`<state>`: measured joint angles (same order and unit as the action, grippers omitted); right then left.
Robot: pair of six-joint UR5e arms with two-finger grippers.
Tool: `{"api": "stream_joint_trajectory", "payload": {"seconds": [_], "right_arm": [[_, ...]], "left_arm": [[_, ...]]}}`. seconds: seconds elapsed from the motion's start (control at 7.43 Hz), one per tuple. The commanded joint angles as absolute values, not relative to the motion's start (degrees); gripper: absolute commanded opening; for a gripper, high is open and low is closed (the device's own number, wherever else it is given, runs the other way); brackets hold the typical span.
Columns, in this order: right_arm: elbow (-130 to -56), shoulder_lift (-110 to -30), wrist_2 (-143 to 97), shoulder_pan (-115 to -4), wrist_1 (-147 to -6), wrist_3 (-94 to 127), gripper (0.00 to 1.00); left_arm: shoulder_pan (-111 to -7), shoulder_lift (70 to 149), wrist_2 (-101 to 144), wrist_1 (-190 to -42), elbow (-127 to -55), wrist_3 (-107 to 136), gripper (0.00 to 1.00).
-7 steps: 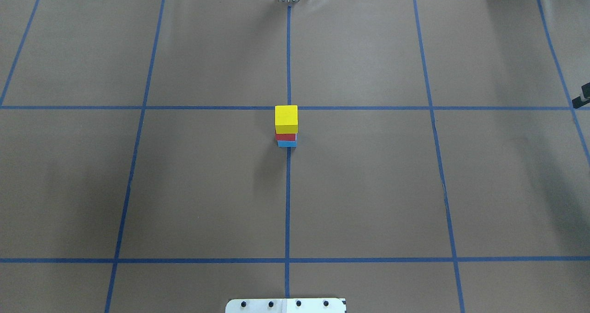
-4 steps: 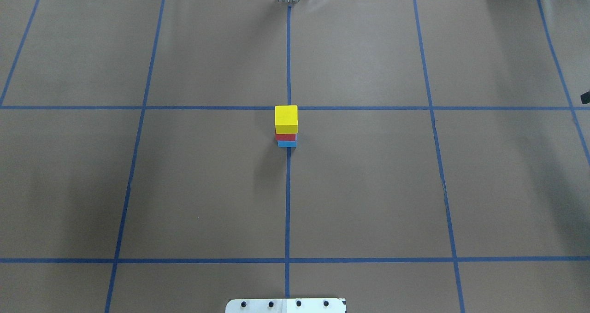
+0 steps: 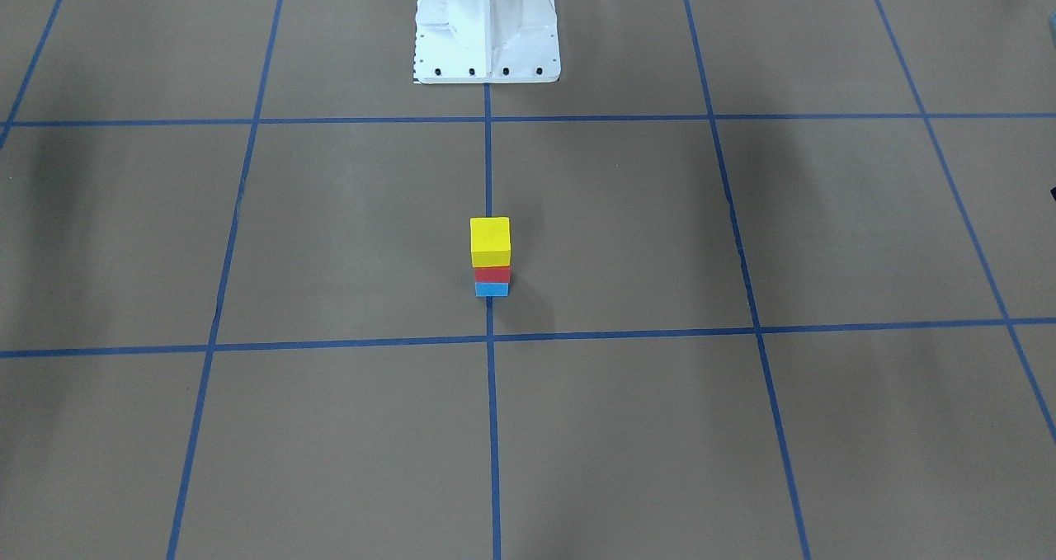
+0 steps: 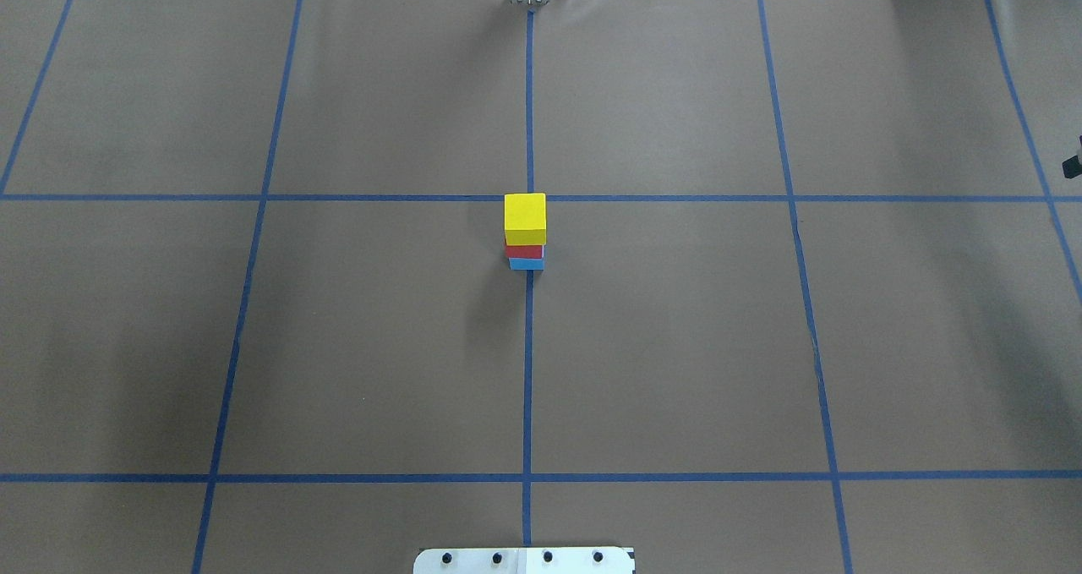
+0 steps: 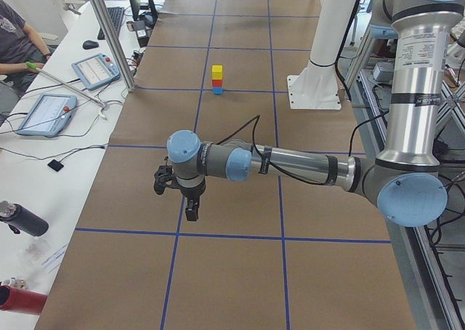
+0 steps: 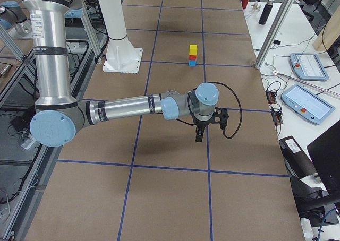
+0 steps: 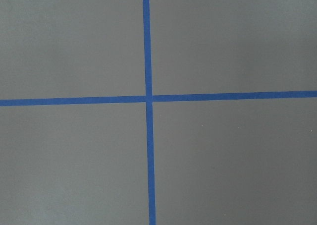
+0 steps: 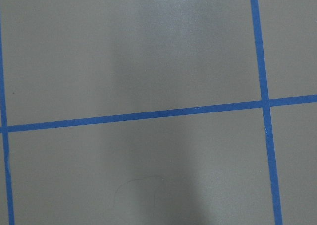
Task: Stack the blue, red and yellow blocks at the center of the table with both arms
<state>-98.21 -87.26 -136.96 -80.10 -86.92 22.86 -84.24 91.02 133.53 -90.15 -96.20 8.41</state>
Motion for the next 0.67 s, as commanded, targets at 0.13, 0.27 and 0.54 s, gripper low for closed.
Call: {"api": "stream_joint_trajectory", "payload": {"seconds": [0.13,0.27,0.54], "right_arm": [[-100.28,-84.82,-130.45,-82.26,-100.34,8.12,0.99],[-100.54,-84.99,-130.34,-82.53,-100.63,7.91,0.99],[-100.46,-85.51,-130.25,-82.53,-100.55,7.56,0.99]], "left_arm": [[-84.2,90.97,133.59,-90.44,-96.24,9.93,0.99],[-84.2,90.97,133.59,-90.61,-95.89,9.84,0.99],[-84.2,91.05,133.59,-90.7,-96.15,9.84,0.99]]}}
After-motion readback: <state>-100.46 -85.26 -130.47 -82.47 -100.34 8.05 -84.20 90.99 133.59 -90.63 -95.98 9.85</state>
